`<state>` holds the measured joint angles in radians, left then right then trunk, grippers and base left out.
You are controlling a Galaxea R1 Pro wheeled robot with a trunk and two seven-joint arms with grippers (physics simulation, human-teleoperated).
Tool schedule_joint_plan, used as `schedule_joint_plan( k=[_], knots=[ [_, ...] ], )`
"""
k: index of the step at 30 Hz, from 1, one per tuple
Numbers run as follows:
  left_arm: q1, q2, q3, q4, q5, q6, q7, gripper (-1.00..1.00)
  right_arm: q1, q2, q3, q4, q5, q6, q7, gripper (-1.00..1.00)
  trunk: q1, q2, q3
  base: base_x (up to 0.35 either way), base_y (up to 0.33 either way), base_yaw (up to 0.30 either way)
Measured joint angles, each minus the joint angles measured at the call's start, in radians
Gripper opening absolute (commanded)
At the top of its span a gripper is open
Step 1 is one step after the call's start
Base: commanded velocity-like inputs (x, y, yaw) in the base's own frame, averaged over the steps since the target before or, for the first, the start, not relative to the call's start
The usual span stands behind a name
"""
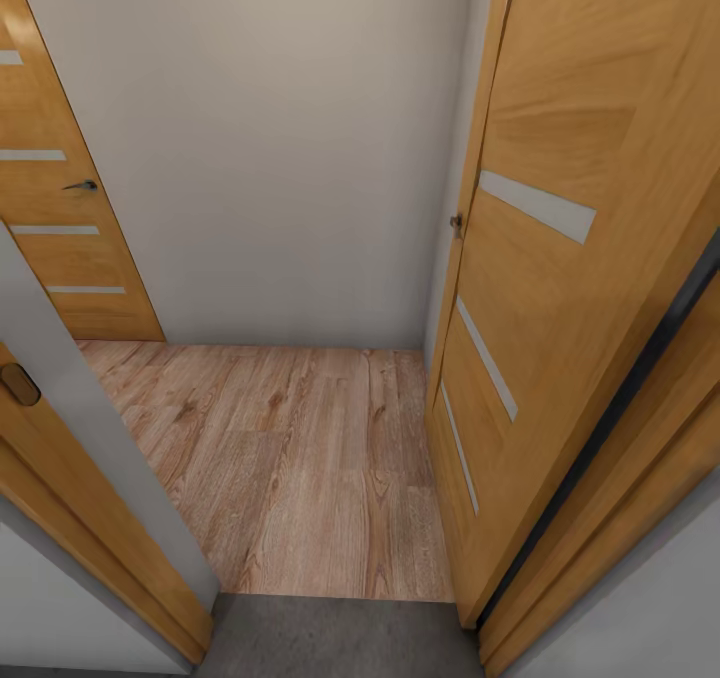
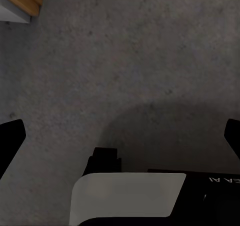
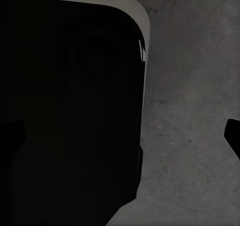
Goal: Move the two storage containers from the living room to the garage. In the garage, place one container on the floor and stack the other container on top of it (either order is fine).
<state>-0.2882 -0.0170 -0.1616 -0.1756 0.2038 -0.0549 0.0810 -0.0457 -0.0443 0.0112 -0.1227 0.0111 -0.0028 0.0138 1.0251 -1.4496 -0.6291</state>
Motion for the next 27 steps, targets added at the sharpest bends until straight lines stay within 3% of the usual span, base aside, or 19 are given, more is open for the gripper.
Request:
schedule_joint_plan(
  k=[14, 27],
  knots=[
    [0.0, 0.0, 0.0, 0.0, -0.001, 0.0, 0.0, 1.0, 0.0, 0.001, -0.001, -0.001, -0.001, 0.0, -0.006, 1.0, 0.0, 0.0, 0.0, 0.01, 0.0, 0.0],
    [0.001, 0.0, 0.0, 0.0, -0.001, 0.0, -0.001, 1.0, 0.0, 0.004, -0.001, -0.001, -0.001, 0.0, -0.01, 1.0, 0.0, 0.0, -0.008, 0.192, 0.0, 0.123]
  ],
)
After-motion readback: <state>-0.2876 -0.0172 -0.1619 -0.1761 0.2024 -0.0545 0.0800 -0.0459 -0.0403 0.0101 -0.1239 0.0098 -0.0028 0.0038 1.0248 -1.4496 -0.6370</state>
